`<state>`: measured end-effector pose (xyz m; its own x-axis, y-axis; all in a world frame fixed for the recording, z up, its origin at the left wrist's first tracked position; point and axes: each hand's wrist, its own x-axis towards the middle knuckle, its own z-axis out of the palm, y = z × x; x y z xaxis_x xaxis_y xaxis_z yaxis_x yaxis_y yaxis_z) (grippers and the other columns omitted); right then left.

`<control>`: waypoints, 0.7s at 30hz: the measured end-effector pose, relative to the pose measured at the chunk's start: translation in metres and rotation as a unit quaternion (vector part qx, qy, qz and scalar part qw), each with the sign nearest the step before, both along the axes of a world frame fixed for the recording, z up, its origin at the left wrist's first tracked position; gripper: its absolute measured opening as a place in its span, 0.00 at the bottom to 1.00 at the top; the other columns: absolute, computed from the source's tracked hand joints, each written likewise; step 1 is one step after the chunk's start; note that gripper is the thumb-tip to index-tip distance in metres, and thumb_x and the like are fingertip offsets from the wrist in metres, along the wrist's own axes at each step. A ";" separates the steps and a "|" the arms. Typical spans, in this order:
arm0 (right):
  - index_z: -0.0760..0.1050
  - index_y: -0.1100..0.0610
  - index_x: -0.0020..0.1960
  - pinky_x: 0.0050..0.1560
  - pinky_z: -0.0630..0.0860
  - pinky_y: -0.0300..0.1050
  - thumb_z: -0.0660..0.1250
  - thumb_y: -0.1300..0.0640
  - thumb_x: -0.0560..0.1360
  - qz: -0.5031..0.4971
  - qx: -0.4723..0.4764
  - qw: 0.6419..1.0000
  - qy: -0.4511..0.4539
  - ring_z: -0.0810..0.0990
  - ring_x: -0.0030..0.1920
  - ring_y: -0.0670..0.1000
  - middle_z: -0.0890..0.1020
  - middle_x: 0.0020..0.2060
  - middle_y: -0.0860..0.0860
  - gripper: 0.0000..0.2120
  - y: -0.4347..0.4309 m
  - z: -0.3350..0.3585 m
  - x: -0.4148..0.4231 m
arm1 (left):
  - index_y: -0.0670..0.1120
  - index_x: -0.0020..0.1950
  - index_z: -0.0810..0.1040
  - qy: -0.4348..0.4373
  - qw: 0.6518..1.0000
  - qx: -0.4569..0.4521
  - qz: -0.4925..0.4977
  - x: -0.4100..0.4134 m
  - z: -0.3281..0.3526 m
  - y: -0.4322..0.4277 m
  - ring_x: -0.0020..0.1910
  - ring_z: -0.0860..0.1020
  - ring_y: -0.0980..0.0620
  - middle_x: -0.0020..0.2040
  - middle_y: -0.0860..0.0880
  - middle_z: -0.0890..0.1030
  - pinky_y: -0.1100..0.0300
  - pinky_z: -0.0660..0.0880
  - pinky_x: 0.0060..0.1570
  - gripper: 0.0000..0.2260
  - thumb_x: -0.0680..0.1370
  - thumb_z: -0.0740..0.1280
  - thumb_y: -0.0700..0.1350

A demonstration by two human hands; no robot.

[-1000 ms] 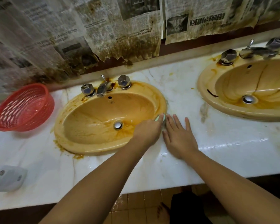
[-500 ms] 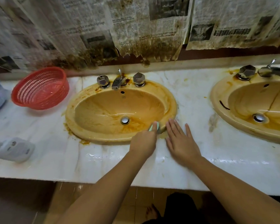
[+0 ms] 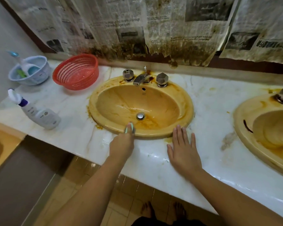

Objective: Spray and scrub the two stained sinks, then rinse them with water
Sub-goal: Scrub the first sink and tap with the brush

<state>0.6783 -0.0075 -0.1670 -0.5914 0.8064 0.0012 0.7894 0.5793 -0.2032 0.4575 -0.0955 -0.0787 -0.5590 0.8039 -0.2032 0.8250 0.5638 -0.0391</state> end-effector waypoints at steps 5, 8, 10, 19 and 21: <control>0.47 0.61 0.83 0.81 0.48 0.64 0.44 0.43 0.84 0.040 0.006 0.999 0.004 0.44 0.83 0.56 0.48 0.83 0.56 0.34 0.003 0.000 0.001 | 0.51 0.84 0.45 -0.095 0.990 -0.006 -0.100 0.084 -0.012 0.034 0.52 0.81 0.36 0.56 0.39 0.81 0.50 0.71 0.42 0.31 0.85 0.58 0.46; 0.45 0.60 0.84 0.81 0.48 0.64 0.45 0.43 0.84 0.050 0.005 0.999 0.003 0.42 0.83 0.55 0.47 0.84 0.56 0.34 0.003 -0.001 0.003 | 0.53 0.81 0.56 -0.105 0.993 0.018 -0.043 0.039 -0.014 0.026 0.50 0.80 0.39 0.55 0.40 0.81 0.50 0.73 0.45 0.23 0.86 0.53 0.56; 0.44 0.60 0.84 0.81 0.48 0.65 0.45 0.43 0.84 0.048 0.006 0.999 0.001 0.42 0.83 0.56 0.46 0.83 0.56 0.34 0.003 -0.001 0.002 | 0.52 0.78 0.60 -0.107 0.990 0.045 0.081 -0.002 -0.008 0.012 0.47 0.78 0.41 0.54 0.40 0.82 0.50 0.72 0.46 0.21 0.87 0.50 0.56; 0.45 0.60 0.84 0.81 0.49 0.65 0.45 0.43 0.84 0.058 0.014 0.998 0.004 0.43 0.83 0.56 0.47 0.83 0.56 0.34 0.002 0.000 0.001 | 0.55 0.83 0.47 -0.084 0.995 -0.009 -0.062 0.034 -0.007 0.026 0.54 0.80 0.36 0.58 0.39 0.81 0.47 0.74 0.47 0.27 0.86 0.55 0.48; 0.43 0.59 0.84 0.81 0.48 0.64 0.45 0.43 0.84 0.060 0.014 0.998 0.003 0.42 0.83 0.56 0.46 0.84 0.55 0.34 0.002 0.000 0.001 | 0.53 0.83 0.48 -0.047 0.999 -0.013 0.019 -0.007 0.000 0.014 0.55 0.80 0.37 0.58 0.39 0.81 0.48 0.74 0.47 0.27 0.86 0.55 0.46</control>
<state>0.6788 -0.0053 -0.1665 -0.6836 0.7294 0.0264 0.7128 0.6750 -0.1906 0.4502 -0.0814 -0.0787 -0.5662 0.7764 -0.2767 0.8038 0.5944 0.0230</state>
